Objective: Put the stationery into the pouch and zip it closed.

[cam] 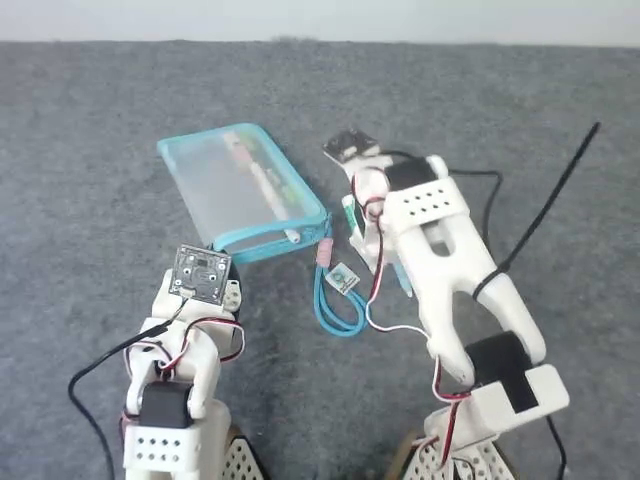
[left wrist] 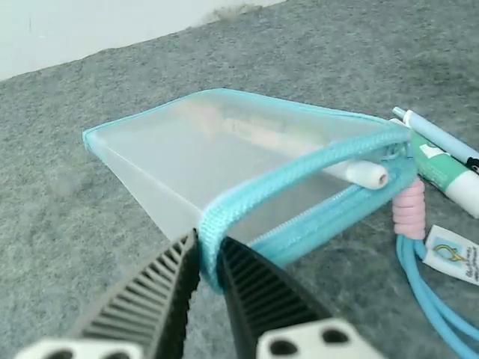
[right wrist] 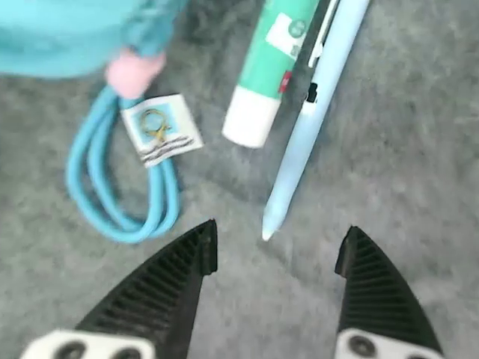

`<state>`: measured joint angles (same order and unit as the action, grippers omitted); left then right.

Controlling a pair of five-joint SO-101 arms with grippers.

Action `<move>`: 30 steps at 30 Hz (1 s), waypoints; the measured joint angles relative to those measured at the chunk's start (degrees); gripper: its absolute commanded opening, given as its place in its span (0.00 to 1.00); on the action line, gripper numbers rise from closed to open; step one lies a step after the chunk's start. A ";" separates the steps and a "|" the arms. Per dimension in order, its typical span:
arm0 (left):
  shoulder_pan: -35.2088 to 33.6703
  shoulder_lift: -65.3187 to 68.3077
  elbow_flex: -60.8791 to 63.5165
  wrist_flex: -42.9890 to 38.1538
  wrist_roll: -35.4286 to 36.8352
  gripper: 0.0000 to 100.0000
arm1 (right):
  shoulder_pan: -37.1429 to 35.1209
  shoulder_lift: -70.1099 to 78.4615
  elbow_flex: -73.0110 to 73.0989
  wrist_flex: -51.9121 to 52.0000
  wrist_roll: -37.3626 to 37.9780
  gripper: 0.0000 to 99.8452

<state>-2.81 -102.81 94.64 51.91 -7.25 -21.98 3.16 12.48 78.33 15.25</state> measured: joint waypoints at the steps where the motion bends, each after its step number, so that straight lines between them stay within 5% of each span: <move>1: 0.00 0.00 0.00 0.00 0.00 0.01 | 0.26 0.00 1.32 -2.20 0.09 0.25; 21: 0.00 0.00 0.00 0.09 -0.18 0.01 | 2.99 11.52 5.71 -18.90 0.62 0.25; 30: 0.00 0.00 0.00 0.09 -0.18 0.01 | 7.38 17.23 -0.70 -13.19 0.79 0.01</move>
<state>-2.81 -102.81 94.64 52.00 -7.43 -14.59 20.40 11.78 65.14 16.04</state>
